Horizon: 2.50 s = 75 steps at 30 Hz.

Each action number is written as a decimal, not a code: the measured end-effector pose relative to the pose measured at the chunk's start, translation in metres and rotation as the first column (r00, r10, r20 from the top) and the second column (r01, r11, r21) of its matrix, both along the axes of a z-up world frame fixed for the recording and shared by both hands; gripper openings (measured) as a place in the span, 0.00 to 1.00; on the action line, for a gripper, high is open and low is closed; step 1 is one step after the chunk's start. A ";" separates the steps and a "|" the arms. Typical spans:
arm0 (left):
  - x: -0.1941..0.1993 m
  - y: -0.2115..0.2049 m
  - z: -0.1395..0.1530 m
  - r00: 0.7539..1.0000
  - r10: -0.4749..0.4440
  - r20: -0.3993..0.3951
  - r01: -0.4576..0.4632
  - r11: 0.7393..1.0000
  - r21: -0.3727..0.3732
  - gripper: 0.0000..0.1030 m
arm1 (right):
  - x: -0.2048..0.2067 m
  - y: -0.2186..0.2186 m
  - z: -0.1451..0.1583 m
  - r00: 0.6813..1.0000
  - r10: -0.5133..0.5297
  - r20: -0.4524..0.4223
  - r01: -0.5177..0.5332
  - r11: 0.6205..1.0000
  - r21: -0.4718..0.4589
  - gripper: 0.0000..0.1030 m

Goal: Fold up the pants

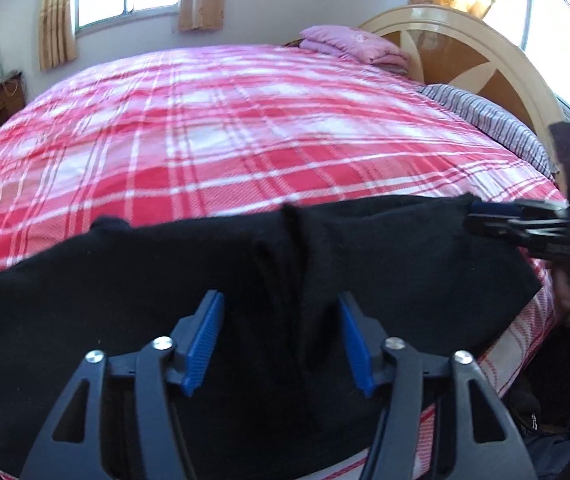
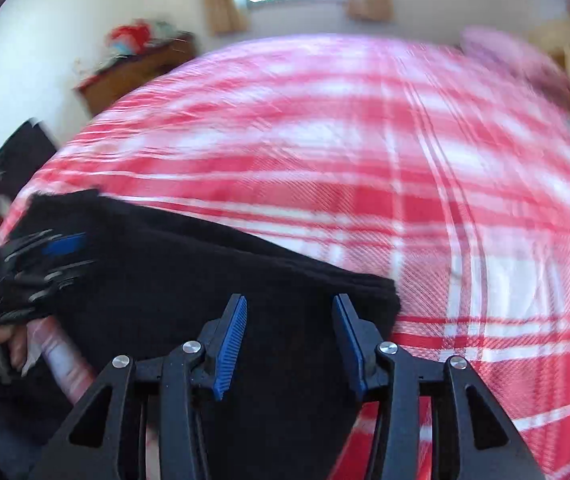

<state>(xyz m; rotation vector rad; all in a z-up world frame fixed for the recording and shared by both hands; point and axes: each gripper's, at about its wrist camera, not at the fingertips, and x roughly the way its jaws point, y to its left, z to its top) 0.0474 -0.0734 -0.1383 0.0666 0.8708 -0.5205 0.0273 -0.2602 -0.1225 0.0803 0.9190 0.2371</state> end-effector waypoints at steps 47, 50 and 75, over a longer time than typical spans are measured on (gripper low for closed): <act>0.014 0.111 0.051 0.966 0.211 0.149 -0.233 0.961 0.151 0.79 | -0.027 0.093 0.012 0.974 0.176 0.140 -0.184 0.982 0.042 0.58; 0.014 0.171 0.049 0.935 0.322 0.148 -0.344 0.924 0.167 0.79 | -0.027 0.076 0.017 0.983 0.099 0.154 -0.116 0.987 0.107 0.58; 0.001 0.278 0.001 0.883 0.470 0.001 -0.470 0.882 0.027 0.59 | -0.043 0.027 0.005 0.985 -0.083 0.153 0.067 0.992 0.110 0.58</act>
